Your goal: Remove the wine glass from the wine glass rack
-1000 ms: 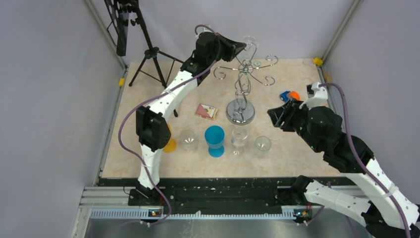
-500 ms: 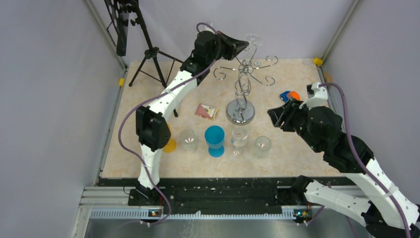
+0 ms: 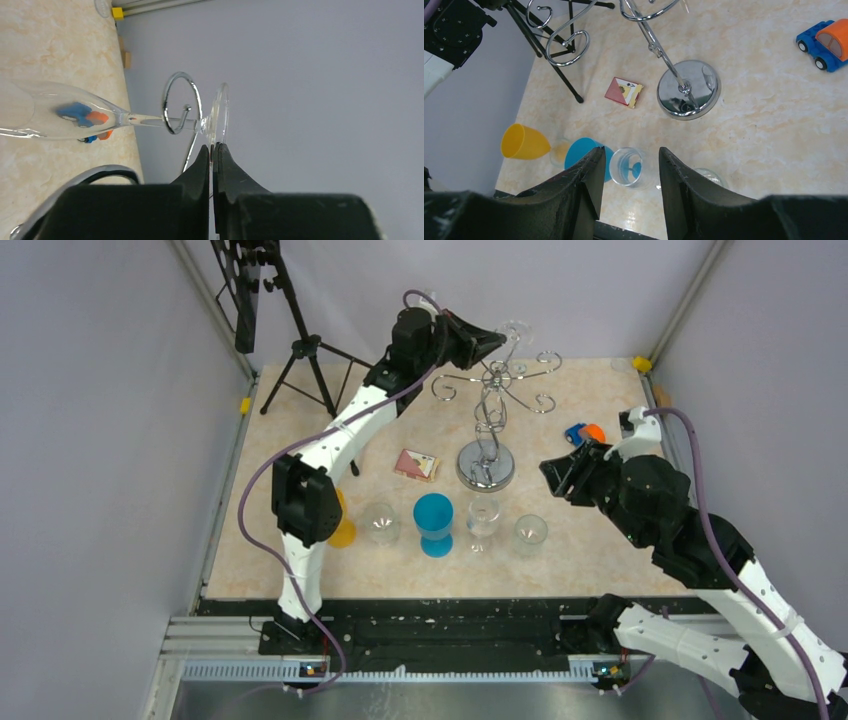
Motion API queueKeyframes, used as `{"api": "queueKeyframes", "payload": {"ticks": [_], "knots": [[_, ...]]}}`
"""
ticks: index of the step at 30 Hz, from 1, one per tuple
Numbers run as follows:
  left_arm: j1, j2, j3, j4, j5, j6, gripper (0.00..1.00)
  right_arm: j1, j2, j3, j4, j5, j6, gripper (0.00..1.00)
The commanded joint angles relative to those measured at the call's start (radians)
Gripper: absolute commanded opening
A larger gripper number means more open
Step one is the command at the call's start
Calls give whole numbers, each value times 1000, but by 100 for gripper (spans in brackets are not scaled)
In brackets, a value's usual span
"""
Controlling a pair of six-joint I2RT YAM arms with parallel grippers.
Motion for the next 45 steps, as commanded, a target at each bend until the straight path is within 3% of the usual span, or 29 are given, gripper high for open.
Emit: {"api": "queueKeyframes", "payload": {"ticks": [1, 11, 22, 27, 36, 45], "knots": [[11, -106, -33, 77, 39, 38, 0, -9, -10, -5, 43, 1, 11, 45], [56, -192, -111, 74, 15, 78, 0, -9, -7, -20, 57, 2, 19, 44], [109, -204, -101, 79, -16, 111, 0, -9, -7, -27, 69, 0, 29, 44], [132, -185, -65, 142, 38, 112, 0, -9, -16, -40, 86, 0, 35, 44], [164, -208, -25, 175, 99, 112, 0, -9, -20, -35, 137, -19, 17, 50], [193, -318, -36, 87, 115, 214, 0, -9, -1, -46, 275, -127, -68, 55]]}}
